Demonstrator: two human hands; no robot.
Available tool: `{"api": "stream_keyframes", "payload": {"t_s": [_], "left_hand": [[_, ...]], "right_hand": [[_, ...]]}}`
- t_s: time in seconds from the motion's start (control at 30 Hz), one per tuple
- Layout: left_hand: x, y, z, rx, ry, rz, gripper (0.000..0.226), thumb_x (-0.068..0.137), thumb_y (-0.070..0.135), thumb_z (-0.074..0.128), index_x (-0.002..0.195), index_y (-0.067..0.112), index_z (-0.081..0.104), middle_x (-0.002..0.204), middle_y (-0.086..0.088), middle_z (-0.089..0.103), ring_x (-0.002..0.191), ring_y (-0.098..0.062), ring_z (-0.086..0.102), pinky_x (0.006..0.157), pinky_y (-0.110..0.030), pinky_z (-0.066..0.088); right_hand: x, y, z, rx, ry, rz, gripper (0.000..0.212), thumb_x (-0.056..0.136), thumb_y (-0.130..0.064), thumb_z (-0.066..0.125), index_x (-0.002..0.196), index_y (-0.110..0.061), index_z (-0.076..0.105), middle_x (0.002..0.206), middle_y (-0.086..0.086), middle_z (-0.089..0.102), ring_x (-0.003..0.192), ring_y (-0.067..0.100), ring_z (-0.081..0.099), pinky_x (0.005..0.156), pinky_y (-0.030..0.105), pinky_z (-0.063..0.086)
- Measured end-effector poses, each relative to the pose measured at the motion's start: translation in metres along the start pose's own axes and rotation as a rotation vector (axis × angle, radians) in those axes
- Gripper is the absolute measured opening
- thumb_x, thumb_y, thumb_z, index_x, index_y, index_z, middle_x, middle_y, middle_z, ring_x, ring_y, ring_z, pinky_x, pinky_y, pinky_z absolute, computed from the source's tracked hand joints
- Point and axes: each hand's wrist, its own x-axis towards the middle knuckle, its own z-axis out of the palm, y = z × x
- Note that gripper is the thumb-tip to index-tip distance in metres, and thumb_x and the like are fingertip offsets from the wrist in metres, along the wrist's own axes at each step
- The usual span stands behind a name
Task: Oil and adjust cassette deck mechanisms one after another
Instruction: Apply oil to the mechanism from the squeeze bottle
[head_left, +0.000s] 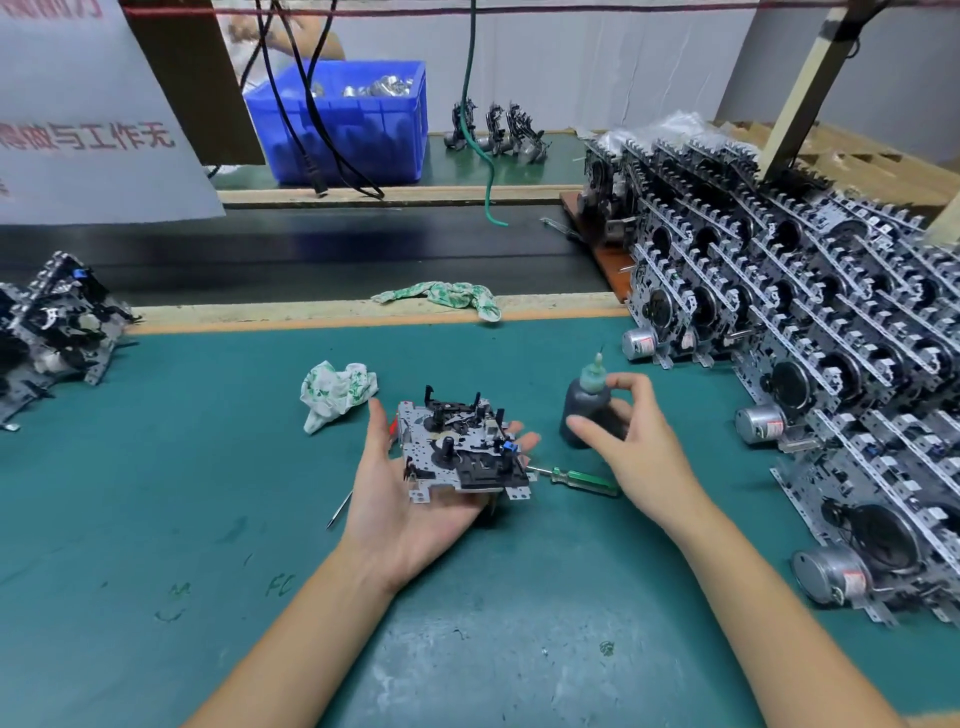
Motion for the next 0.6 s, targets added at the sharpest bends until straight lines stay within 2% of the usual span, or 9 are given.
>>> {"api": "stream_keyframes", "payload": {"t_s": [0.1,0.17,0.23,0.3,0.37,0.43,0.5,0.6], "left_hand": [[0.001,0.000,0.000,-0.045,-0.007,0.015,0.100,0.073,0.065,0.056,0.128,-0.017,0.042,0.131,-0.043,0.042,0.119,-0.058,0.044,0.099,-0.057,0.035],[0.000,0.001,0.001,-0.055,-0.010,0.022,0.099,0.072,0.064,0.058,0.131,-0.014,0.039,0.131,-0.043,0.042,0.119,-0.059,0.044,0.099,-0.058,0.036],[0.001,0.001,0.002,-0.040,-0.012,0.029,0.099,0.072,0.064,0.058,0.132,-0.012,0.038,0.131,-0.043,0.042,0.119,-0.058,0.044,0.099,-0.058,0.036],[0.001,0.001,0.002,0.012,-0.035,0.020,0.100,0.072,0.068,0.055,0.133,-0.010,0.039,0.133,-0.039,0.044,0.120,-0.055,0.046,0.099,-0.057,0.037],[0.002,0.004,-0.002,0.105,-0.077,-0.020,0.100,0.073,0.072,0.050,0.134,-0.007,0.044,0.134,-0.034,0.046,0.122,-0.049,0.048,0.098,-0.056,0.041],[0.000,0.010,-0.001,0.240,-0.129,-0.090,0.097,0.074,0.075,0.047,0.132,-0.002,0.051,0.135,-0.032,0.047,0.122,-0.048,0.049,0.096,-0.053,0.046],[-0.004,0.018,0.001,0.383,-0.171,-0.175,0.095,0.071,0.074,0.056,0.133,0.003,0.051,0.137,-0.031,0.046,0.119,-0.050,0.050,0.095,-0.056,0.046],[-0.012,0.026,0.002,0.499,-0.133,-0.300,0.093,0.061,0.069,0.073,0.130,0.009,0.057,0.131,-0.026,0.053,0.111,-0.048,0.057,0.090,-0.058,0.047]], "right_hand": [[-0.001,-0.002,-0.003,0.004,0.032,-0.014,0.036,0.082,-0.018,0.072,0.102,-0.028,0.043,0.103,-0.010,0.064,0.101,0.010,0.058,0.083,0.019,0.038],[-0.002,-0.005,-0.003,0.003,0.063,-0.011,0.037,0.080,-0.021,0.074,0.100,-0.030,0.044,0.105,-0.013,0.059,0.105,0.010,0.055,0.088,0.023,0.038],[-0.004,-0.008,-0.003,-0.068,0.173,-0.064,0.033,0.079,-0.028,0.073,0.100,-0.027,0.047,0.103,-0.011,0.055,0.103,0.012,0.051,0.088,0.027,0.039],[-0.009,-0.013,-0.005,-0.300,0.365,-0.282,0.027,0.083,-0.033,0.068,0.098,-0.016,0.053,0.094,-0.004,0.053,0.092,0.014,0.047,0.081,0.027,0.038],[-0.015,-0.016,-0.007,-0.461,0.460,-0.585,0.022,0.085,-0.030,0.061,0.088,-0.009,0.058,0.082,0.000,0.052,0.079,0.013,0.043,0.070,0.023,0.035],[-0.022,-0.020,-0.007,-0.505,0.416,-0.780,0.018,0.086,-0.024,0.059,0.083,-0.006,0.061,0.075,0.000,0.053,0.071,0.014,0.043,0.065,0.022,0.035],[-0.028,-0.022,-0.003,-0.596,0.284,-0.833,0.019,0.084,-0.024,0.062,0.094,-0.008,0.064,0.082,0.001,0.058,0.077,0.016,0.048,0.070,0.026,0.041],[-0.033,-0.019,-0.001,-0.787,0.063,-0.772,0.050,0.077,-0.030,0.074,0.120,-0.011,0.060,0.106,0.004,0.059,0.102,0.019,0.048,0.089,0.031,0.040]]}}
